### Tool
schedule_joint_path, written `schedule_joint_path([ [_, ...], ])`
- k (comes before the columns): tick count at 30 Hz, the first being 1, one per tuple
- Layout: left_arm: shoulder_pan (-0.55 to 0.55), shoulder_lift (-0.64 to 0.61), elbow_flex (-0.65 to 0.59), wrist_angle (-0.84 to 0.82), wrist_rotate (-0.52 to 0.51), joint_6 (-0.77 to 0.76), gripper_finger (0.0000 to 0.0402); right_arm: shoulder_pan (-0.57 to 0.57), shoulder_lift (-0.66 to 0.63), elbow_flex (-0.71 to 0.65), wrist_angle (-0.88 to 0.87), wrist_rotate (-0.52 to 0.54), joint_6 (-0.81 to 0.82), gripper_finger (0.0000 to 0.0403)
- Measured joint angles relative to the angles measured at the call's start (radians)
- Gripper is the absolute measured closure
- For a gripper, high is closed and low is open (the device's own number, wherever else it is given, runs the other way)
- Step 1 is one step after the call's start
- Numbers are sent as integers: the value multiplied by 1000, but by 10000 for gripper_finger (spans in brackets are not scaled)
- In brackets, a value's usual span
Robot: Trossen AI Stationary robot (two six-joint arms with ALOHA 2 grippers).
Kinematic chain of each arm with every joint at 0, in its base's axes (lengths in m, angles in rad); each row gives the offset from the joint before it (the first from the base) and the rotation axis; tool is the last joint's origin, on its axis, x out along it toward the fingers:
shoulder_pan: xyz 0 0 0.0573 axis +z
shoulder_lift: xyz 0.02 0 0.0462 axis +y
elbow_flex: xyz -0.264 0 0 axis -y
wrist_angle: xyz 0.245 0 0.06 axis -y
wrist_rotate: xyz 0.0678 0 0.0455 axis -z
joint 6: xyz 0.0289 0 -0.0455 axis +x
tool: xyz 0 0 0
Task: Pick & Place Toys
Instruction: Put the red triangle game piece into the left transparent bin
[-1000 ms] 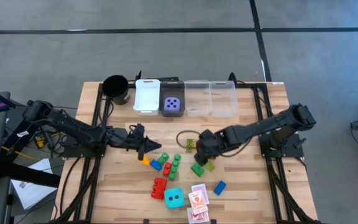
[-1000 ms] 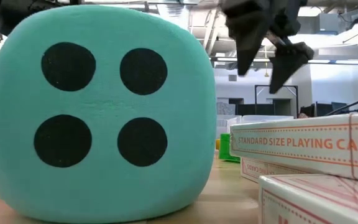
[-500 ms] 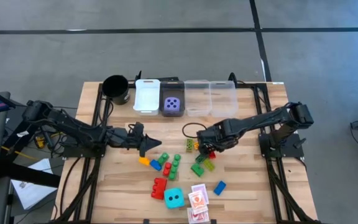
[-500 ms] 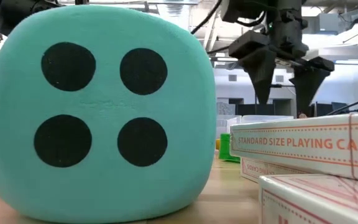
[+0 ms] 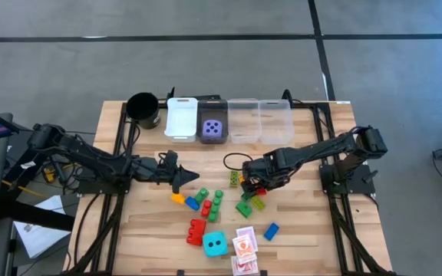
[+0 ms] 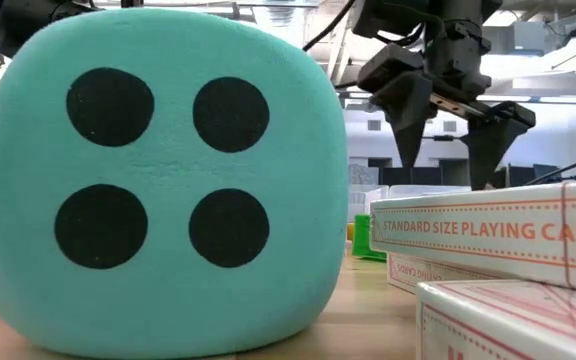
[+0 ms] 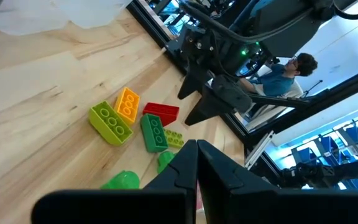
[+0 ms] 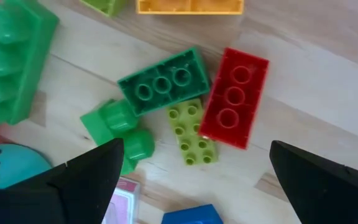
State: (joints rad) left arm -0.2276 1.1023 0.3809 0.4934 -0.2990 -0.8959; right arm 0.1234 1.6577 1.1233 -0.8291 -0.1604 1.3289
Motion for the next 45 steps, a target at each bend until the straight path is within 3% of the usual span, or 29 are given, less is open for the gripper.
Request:
schedule_joint_path([
  [8,0,0,0,-1,0,1,402,-7,39,0,-59,9,9,27],
  [19,0,0,-1,-27,0,1,402,5,217,32,29,-100,-44,49],
  [38,0,0,-1,-53,0,1,402,-40,204,39,19,-81,-47,87],
  [45,0,0,-1,-53,0,1,402,-50,204,39,-49,-74,-46,136],
])
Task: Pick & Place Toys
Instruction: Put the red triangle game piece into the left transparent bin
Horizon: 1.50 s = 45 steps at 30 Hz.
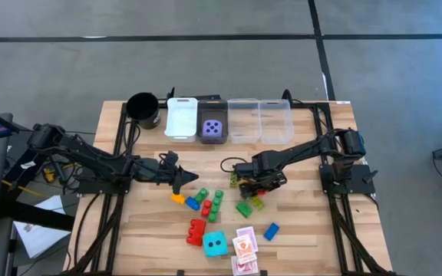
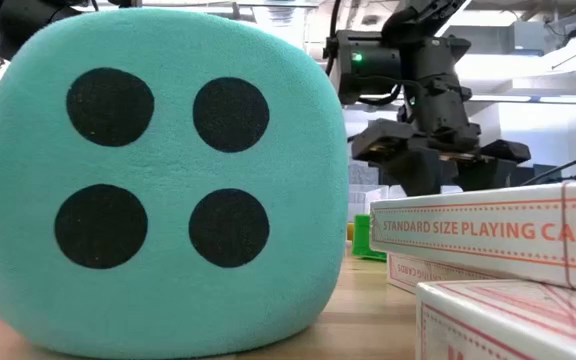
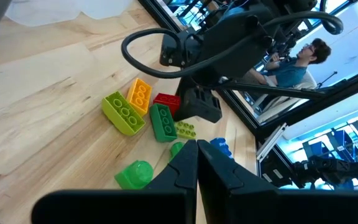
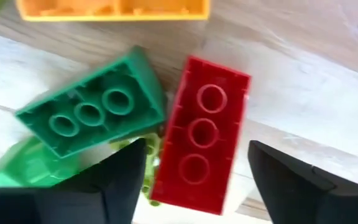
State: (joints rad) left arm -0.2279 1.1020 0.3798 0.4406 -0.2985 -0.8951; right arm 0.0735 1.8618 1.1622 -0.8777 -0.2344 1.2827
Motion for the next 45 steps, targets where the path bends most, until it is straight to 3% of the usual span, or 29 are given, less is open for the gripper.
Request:
schedule_joint_path([
  [9,0,0,0,0,0,31,402,-4,0,0,-16,22,-8,271],
  [15,0,0,0,0,0,31,402,-3,1,11,-37,29,-34,267],
  [22,0,0,0,0,0,83,402,-10,2,166,-283,50,-129,267],
  [28,0,0,0,0,2,103,402,-43,2,387,-479,249,-124,267],
  [35,0,0,0,0,55,105,402,-118,1,572,-556,614,-55,263],
  [39,0,0,0,1,81,105,402,-177,1,613,-498,778,-111,265],
  [45,9,0,0,0,86,105,402,-307,6,616,-265,825,-339,264],
])
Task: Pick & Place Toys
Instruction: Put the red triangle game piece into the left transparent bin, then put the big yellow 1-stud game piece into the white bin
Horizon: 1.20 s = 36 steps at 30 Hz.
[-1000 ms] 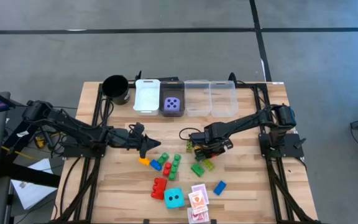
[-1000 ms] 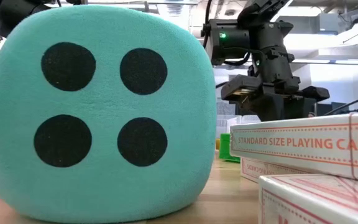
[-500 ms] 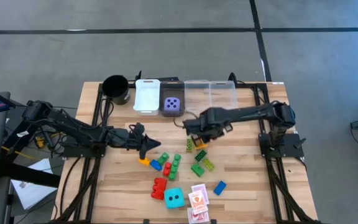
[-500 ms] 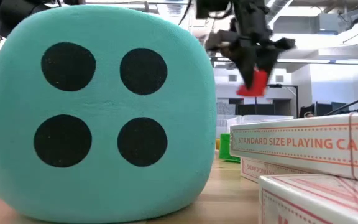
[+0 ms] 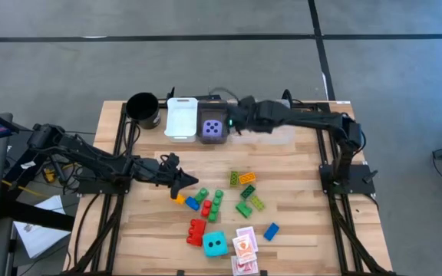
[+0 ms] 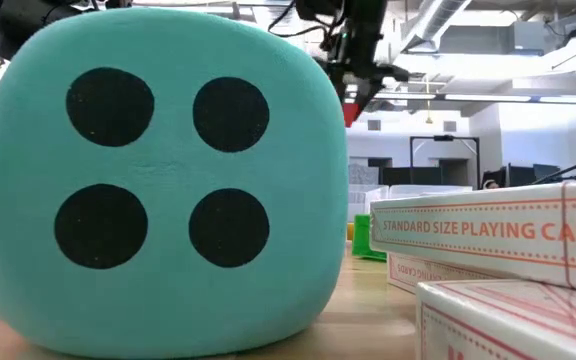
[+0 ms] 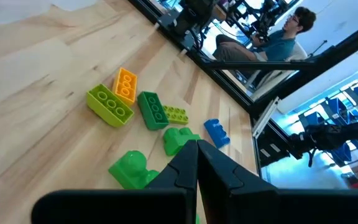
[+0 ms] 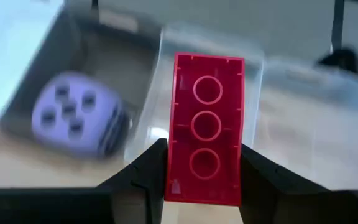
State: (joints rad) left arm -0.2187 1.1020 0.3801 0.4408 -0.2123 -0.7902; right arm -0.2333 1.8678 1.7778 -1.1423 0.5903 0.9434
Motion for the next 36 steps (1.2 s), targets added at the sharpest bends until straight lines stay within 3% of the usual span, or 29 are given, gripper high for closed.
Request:
schedule_joint_path([
  [10,90,0,0,3,-1,-1,402,-173,19,-1,86,-25,-154,262],
  [16,181,0,0,2,36,-1,402,-217,18,-1,111,-123,-245,255],
  [28,249,0,0,2,50,-2,402,-249,18,-1,113,-175,-247,165],
  [36,248,0,0,7,53,-1,402,-190,18,-1,173,-175,-339,155],
])
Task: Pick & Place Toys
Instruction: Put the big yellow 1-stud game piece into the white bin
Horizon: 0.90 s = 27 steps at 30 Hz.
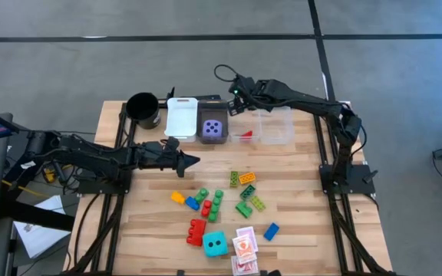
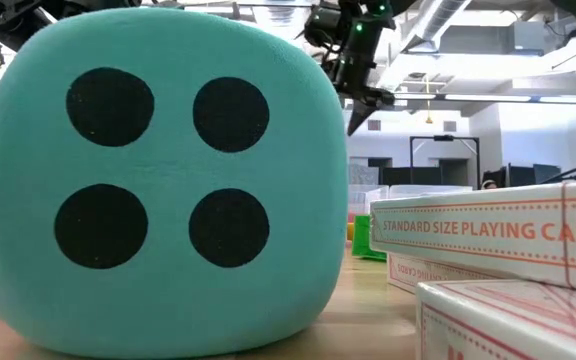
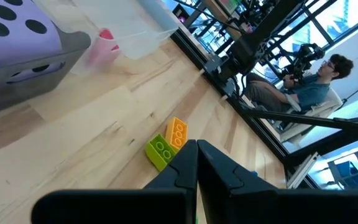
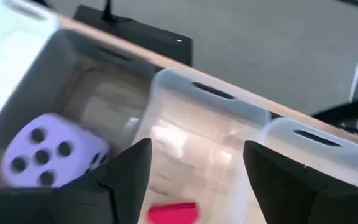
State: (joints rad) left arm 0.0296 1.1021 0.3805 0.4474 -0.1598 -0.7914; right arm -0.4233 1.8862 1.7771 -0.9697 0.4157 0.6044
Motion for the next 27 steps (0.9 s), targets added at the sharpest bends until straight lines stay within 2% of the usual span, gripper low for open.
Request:
schedule_joint_path([
  [3,-3,0,0,3,3,-26,402,50,0,0,20,1,-45,155],
  [7,-12,0,0,18,37,-143,402,147,-9,0,46,8,-86,154],
  [14,-12,0,0,29,38,-156,402,377,-10,0,25,107,-88,154],
  [17,-12,0,0,29,66,-156,401,468,-10,0,-38,109,51,154],
  [20,-12,0,0,29,107,-156,401,551,-10,0,-150,102,257,154],
  [23,-12,0,0,28,140,-156,402,626,-10,0,-259,39,445,154],
  [27,-12,0,0,28,158,-156,402,708,1,0,-314,-29,594,154],
])
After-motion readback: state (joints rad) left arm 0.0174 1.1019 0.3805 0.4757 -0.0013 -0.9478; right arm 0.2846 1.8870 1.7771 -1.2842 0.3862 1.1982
